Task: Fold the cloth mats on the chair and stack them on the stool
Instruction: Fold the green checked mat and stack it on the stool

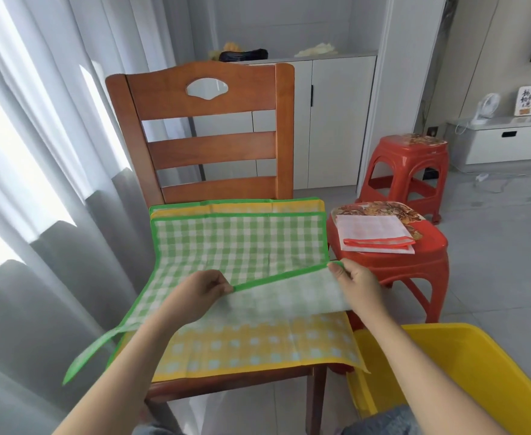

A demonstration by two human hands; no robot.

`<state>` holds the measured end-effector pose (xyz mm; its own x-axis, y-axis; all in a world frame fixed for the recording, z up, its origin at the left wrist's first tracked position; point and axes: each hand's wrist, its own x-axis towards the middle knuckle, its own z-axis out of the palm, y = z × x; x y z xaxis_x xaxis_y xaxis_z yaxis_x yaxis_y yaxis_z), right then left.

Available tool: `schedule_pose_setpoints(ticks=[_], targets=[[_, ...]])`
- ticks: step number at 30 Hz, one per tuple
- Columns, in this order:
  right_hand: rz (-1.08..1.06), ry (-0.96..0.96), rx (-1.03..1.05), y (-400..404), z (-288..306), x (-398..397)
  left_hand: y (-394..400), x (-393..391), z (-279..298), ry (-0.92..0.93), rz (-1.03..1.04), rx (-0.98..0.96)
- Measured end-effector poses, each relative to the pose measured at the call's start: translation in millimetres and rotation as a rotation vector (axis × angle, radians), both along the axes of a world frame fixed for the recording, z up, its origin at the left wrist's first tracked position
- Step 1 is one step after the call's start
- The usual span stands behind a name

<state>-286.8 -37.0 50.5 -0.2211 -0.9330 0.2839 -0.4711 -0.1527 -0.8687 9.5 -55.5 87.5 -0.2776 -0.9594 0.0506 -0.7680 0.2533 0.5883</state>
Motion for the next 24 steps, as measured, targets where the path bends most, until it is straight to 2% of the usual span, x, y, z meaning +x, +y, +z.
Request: schedule_pose_setpoints(ticks=[4,8,11,15,18,24], targets=[[-0.029,-0.025,0.151,-15,-23,-3,-29,-13,6,-0.232,-0.021,-0.032],[-0.012,-0.244,0.389,-24,-37,-4,-71,-35,-3,-0.383,0.017,-0.081],[-0.058,-0.156,0.393,-36,-48,-2,-96,-53,-22,-0.410,0.037,-0.116],[-0.181,-0.074,0.417,-53,-59,-4,-117,-65,-66,-0.381,0.088,-0.079],[-0.198,0.021,0.467,-62,-67,-1,-125,-65,-99,-0.280,0.108,-0.043],[-0.304,0.239,0.488,-71,-83,7,-126,-66,-134,-0.180,0.186,-0.164]])
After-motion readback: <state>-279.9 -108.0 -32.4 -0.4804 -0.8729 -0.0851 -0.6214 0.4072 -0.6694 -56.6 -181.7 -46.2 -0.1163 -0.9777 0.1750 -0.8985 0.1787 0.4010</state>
